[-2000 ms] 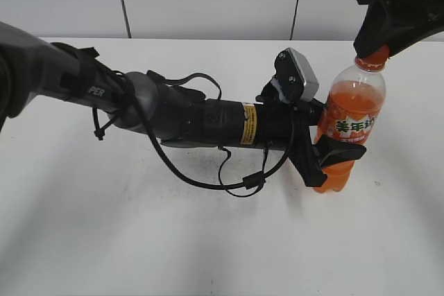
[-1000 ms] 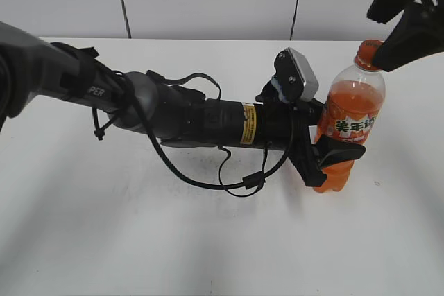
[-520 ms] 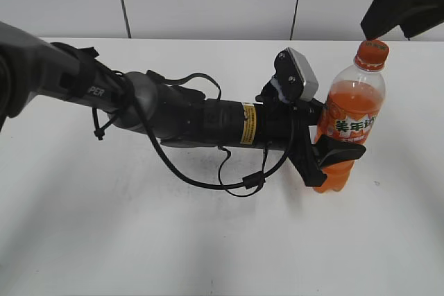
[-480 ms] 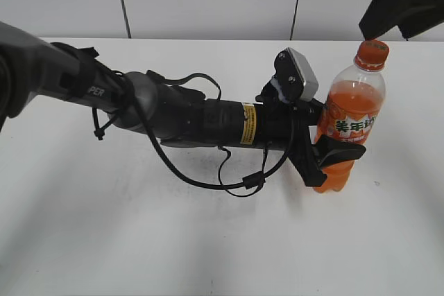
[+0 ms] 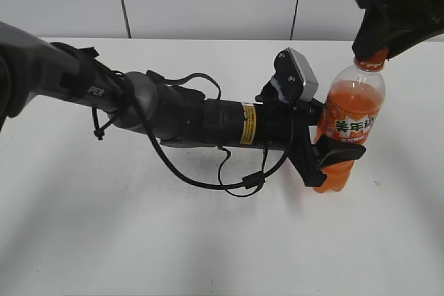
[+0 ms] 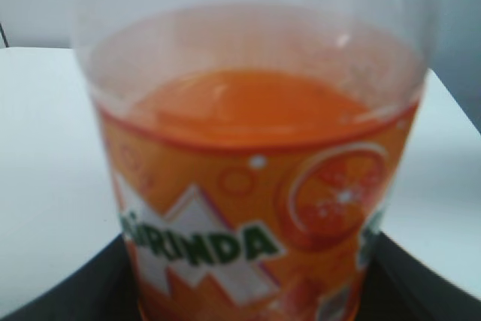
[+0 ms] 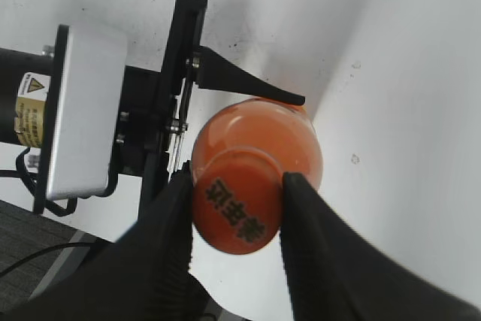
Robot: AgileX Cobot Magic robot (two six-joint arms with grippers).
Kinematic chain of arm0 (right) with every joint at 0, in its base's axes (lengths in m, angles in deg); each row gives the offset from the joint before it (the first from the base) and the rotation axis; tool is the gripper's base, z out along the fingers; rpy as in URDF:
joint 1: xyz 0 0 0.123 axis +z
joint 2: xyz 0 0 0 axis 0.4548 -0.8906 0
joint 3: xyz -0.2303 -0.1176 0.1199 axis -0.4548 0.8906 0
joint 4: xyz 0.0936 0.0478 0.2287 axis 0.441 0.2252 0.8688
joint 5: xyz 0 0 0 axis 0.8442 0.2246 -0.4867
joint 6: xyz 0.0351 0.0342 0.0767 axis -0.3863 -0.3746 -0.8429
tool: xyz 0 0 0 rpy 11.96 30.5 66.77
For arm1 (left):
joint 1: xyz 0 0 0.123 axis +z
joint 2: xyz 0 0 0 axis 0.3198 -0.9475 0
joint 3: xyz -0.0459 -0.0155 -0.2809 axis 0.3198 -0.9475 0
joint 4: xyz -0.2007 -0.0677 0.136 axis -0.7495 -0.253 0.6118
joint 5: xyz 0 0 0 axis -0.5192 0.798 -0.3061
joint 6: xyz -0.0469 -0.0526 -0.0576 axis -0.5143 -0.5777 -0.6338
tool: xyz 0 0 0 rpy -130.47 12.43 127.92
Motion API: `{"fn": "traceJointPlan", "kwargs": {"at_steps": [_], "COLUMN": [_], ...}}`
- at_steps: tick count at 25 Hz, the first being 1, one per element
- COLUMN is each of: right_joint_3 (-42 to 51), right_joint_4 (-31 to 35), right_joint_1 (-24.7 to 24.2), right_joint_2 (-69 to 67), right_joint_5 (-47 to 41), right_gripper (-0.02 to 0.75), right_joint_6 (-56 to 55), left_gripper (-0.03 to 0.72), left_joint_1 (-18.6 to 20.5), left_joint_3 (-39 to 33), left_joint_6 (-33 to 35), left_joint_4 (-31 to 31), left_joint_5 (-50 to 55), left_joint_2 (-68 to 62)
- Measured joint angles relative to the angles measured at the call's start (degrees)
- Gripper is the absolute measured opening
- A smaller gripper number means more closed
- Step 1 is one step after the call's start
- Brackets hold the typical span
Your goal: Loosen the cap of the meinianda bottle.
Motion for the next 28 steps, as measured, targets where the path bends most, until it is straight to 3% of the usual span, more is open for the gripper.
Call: {"fn": "traceJointPlan", "kwargs": {"at_steps": [3, 6, 12, 14, 24, 28], "right_joint_3": [0.00, 0.00, -0.06, -0.06, -0.06, 0.00], "right_joint_4": [0.00, 0.00, -0.26, -0.38, -0.34, -0.10], "right_joint_1": [0.00, 0.00, 0.00, 0.00, 0.00, 0.00], "right_joint_2": [0.00, 0.00, 0.06, 0.12, 0.16, 0.09], "right_joint_5": [-0.46, -0.57, -1.11, -1.17, -1.23, -1.40], "right_gripper": [0.265, 0.265, 0.265, 0.265, 0.278, 0.456], "right_joint_6": [1.98, 11.69, 66.18, 74.22, 78.73, 77.57], "left_gripper": [0.426, 0.426, 0.426, 0.426, 0.426, 0.426], "left_joint_1": [0.00, 0.00, 0.12, 0.12, 0.12, 0.12], "left_joint_3": [0.00, 0.00, 0.00, 0.00, 0.00, 0.00], "left_joint_6": [0.00, 0.00, 0.19, 0.24, 0.30, 0.21], "left_joint_4": [0.04, 0.14, 0.79, 0.75, 0.75, 0.57], "left_joint_5": [-0.38, -0.51, -0.93, -0.93, -0.93, -0.93], "left_joint_2": [0.00, 0.00, 0.00, 0.00, 0.00, 0.00]}}
